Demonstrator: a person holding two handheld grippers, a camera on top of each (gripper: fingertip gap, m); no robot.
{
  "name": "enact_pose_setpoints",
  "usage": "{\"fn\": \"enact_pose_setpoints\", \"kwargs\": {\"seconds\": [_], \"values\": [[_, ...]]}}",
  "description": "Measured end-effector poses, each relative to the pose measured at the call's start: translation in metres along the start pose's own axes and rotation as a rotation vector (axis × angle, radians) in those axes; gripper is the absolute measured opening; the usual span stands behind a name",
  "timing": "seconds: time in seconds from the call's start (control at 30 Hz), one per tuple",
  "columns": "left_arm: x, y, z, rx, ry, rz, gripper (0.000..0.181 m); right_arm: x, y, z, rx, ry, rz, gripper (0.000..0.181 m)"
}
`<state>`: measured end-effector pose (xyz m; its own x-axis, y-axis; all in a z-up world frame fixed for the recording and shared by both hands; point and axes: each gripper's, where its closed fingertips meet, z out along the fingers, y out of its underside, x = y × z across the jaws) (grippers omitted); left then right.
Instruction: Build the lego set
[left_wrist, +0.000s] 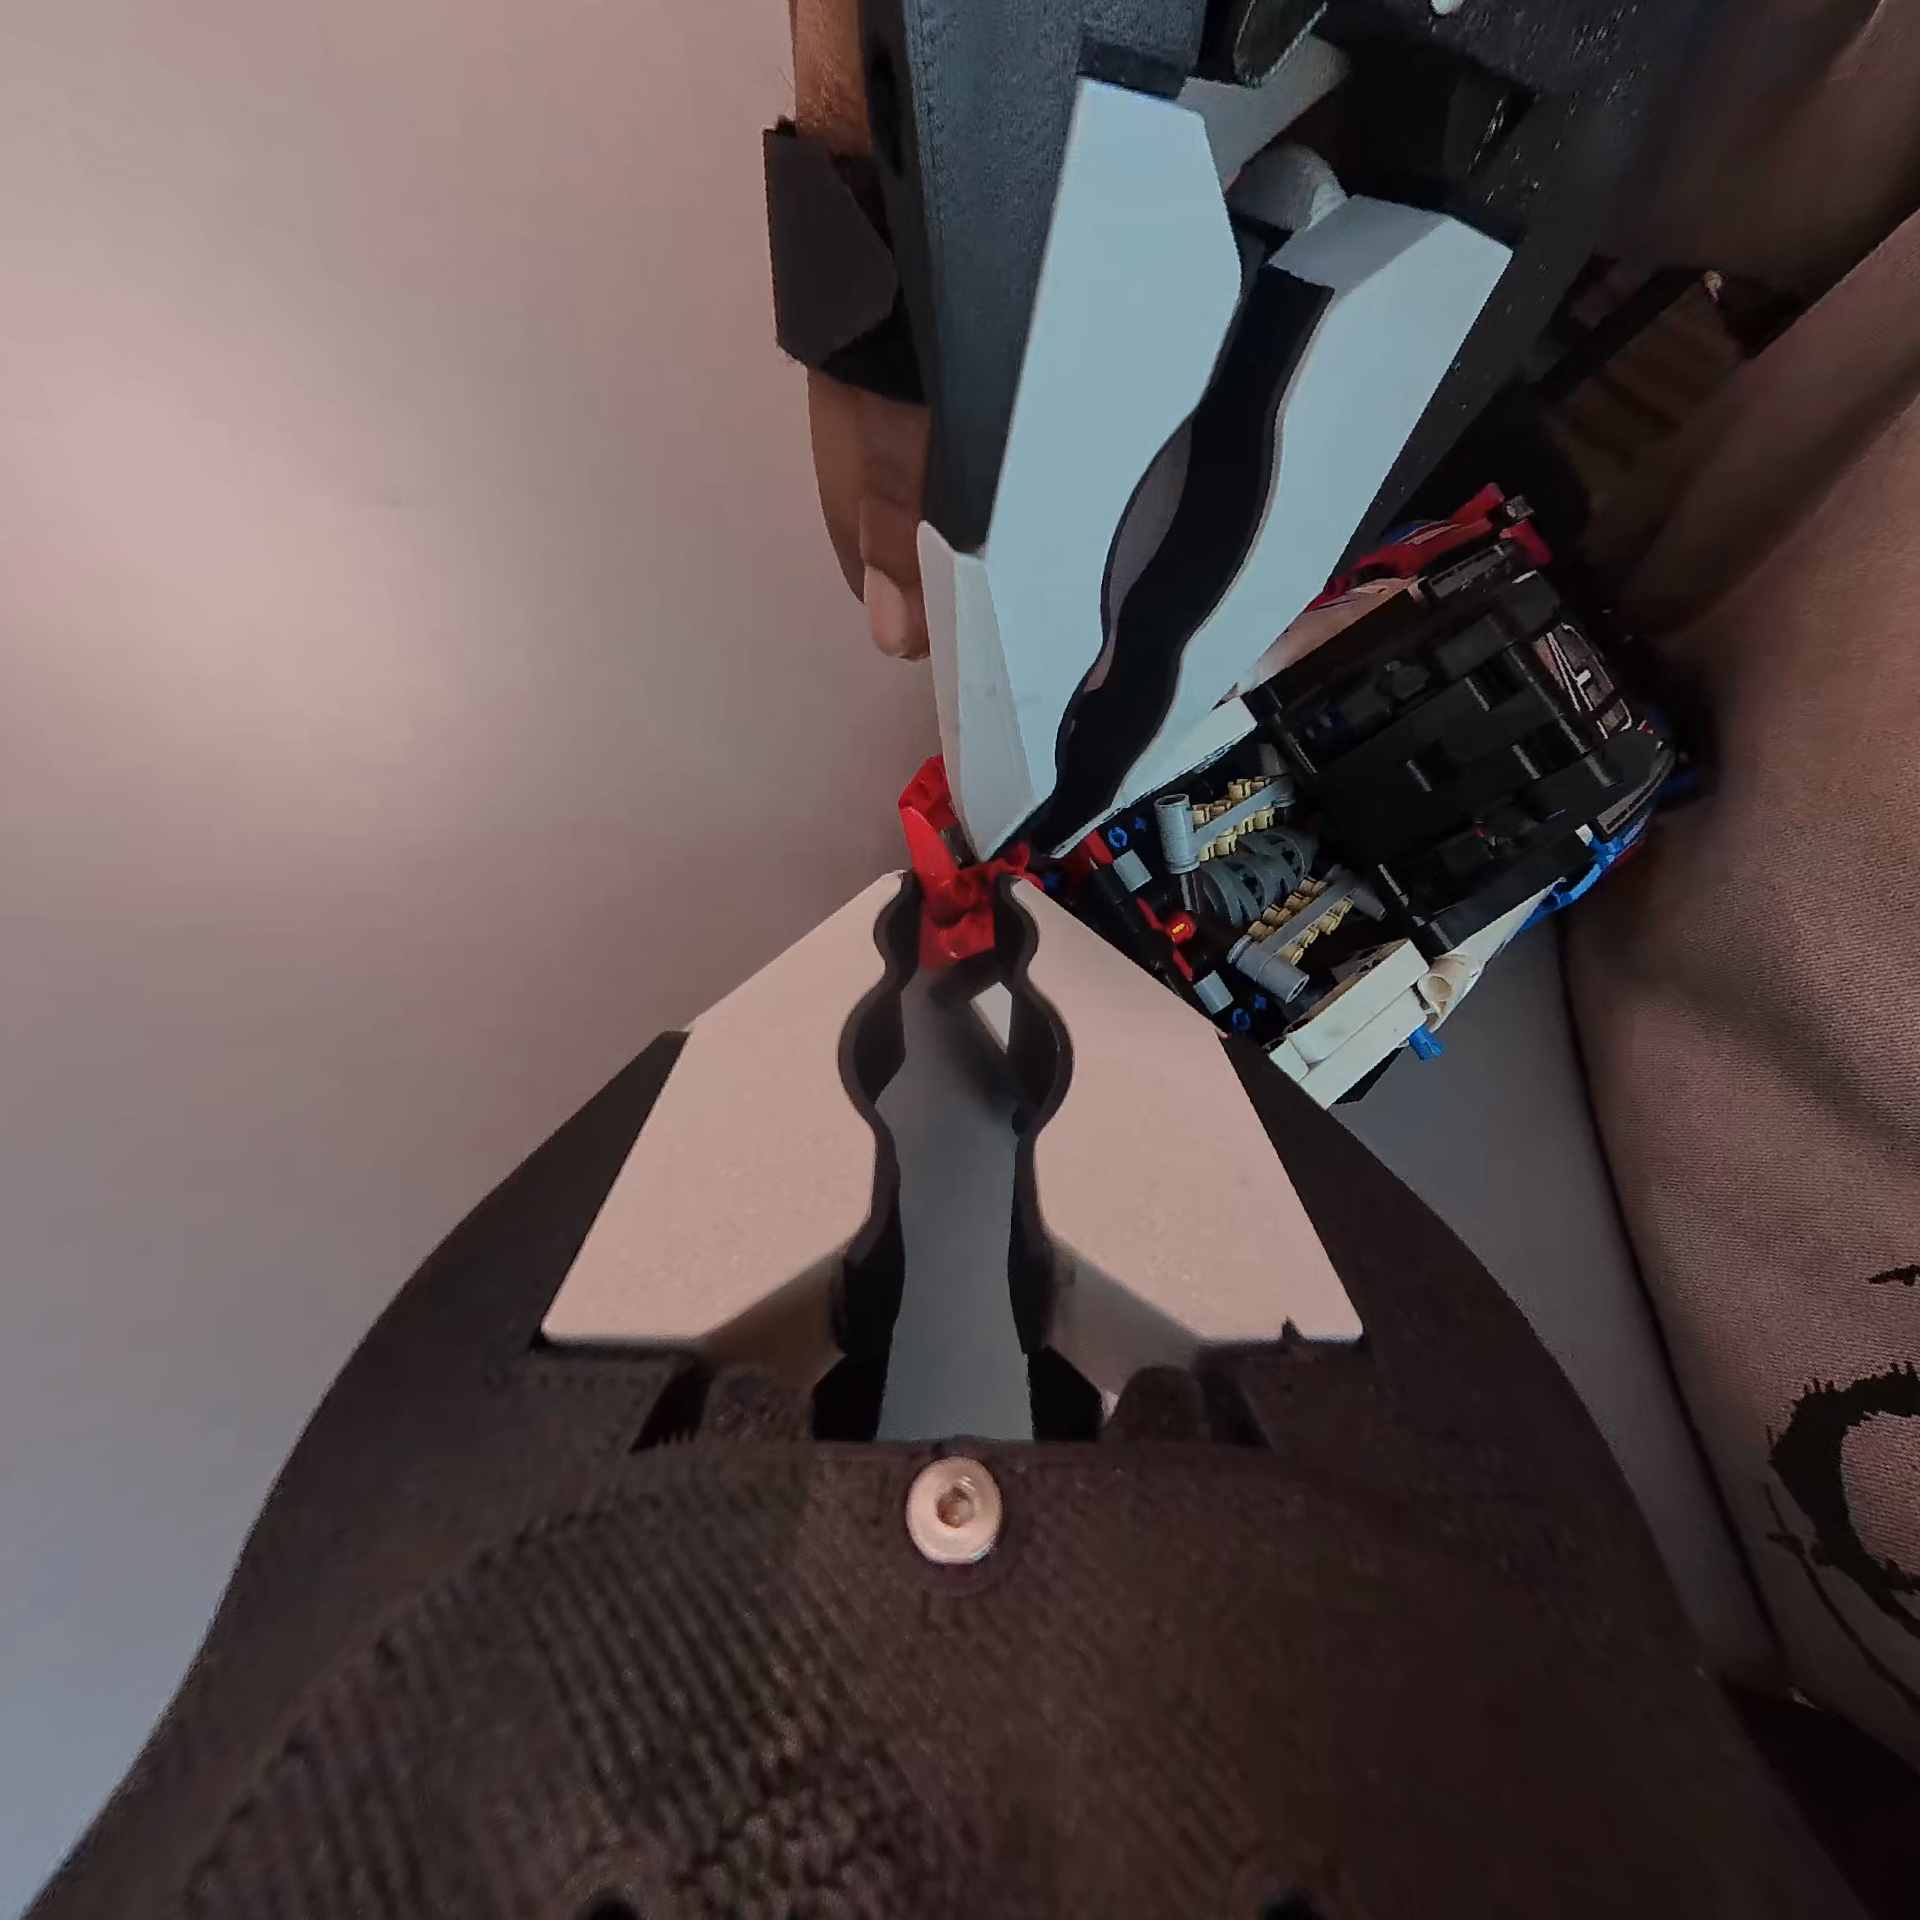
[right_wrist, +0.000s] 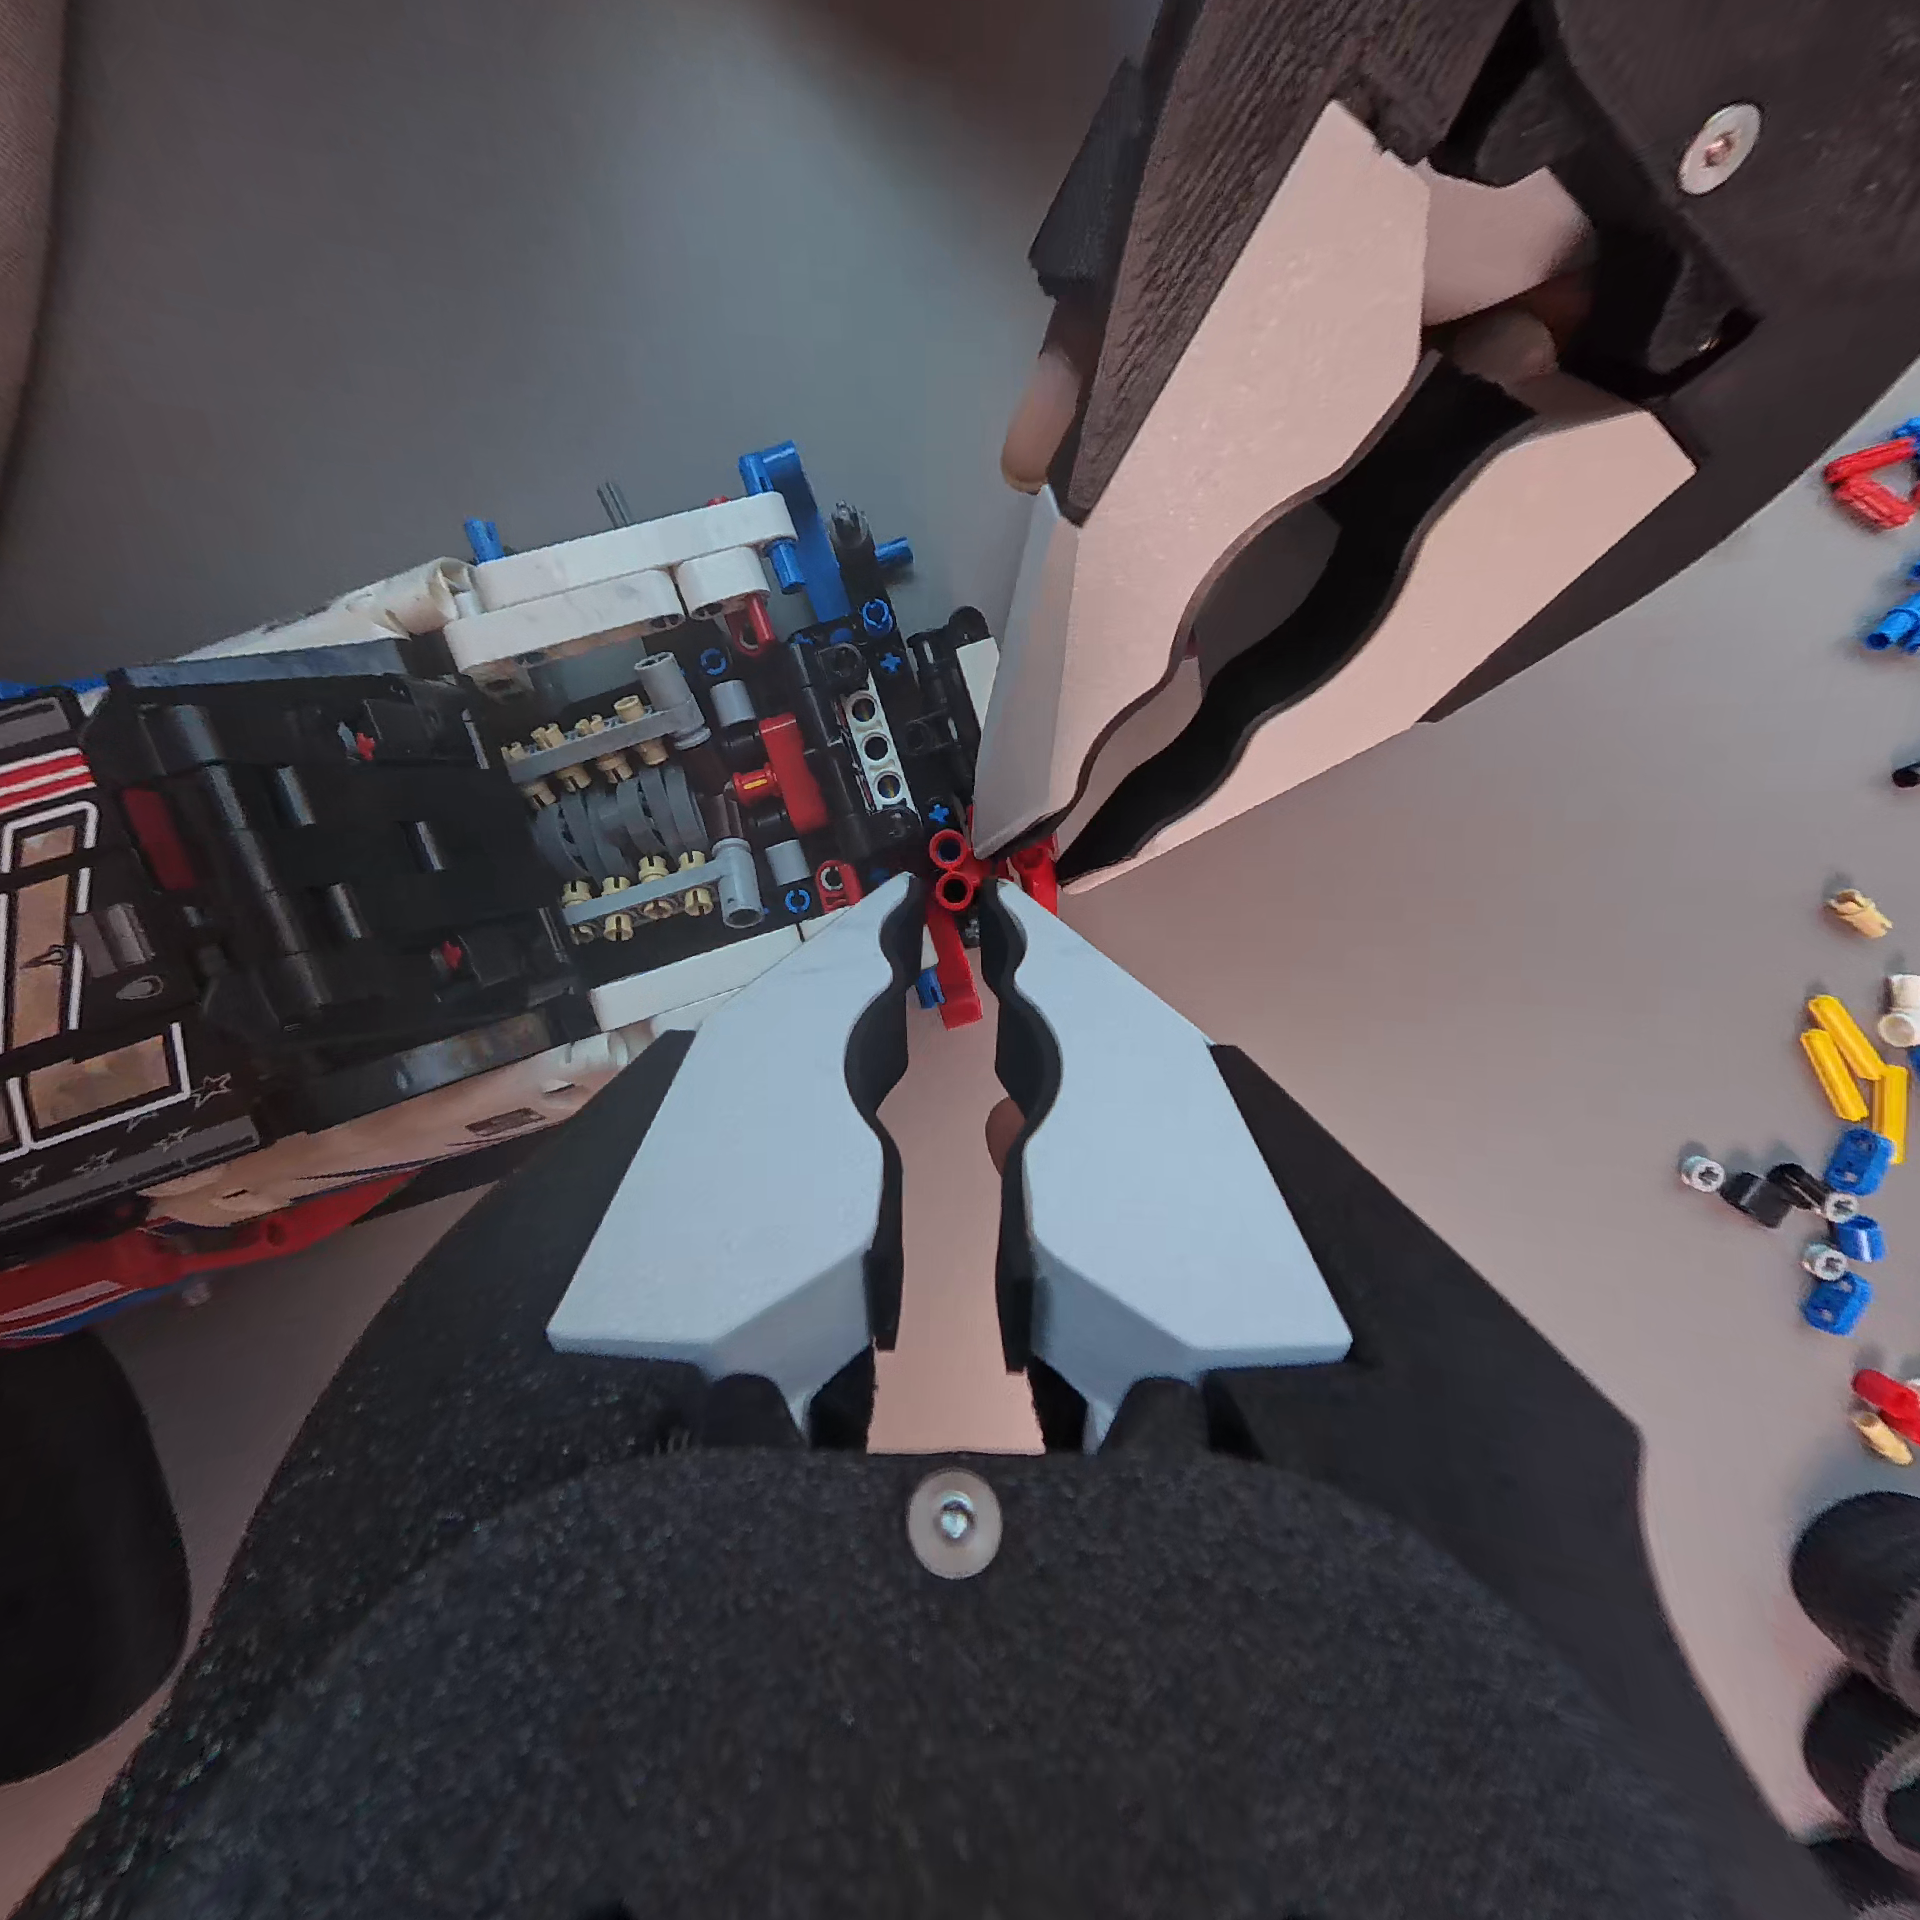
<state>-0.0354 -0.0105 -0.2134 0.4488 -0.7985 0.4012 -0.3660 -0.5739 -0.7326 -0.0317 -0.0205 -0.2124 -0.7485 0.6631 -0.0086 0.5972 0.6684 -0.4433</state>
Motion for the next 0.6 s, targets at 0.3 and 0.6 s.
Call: {"fn": "enact_pose_setpoints", "kwargs": {"seconds": [0.3,0.6], "values": [[-0.0004,-0.0003,0.0015,-0.066,-0.005,0.044,0.012,0.0002,-0.0007,0.0023,-0.034,0.023,-0.020,0.000],[0.0011,-0.0020,0.0046,-0.095,-0.036,0.097,0.011,-0.0009,0.0040,0.0042,-0.068,0.079,-0.035,0.000]]}}
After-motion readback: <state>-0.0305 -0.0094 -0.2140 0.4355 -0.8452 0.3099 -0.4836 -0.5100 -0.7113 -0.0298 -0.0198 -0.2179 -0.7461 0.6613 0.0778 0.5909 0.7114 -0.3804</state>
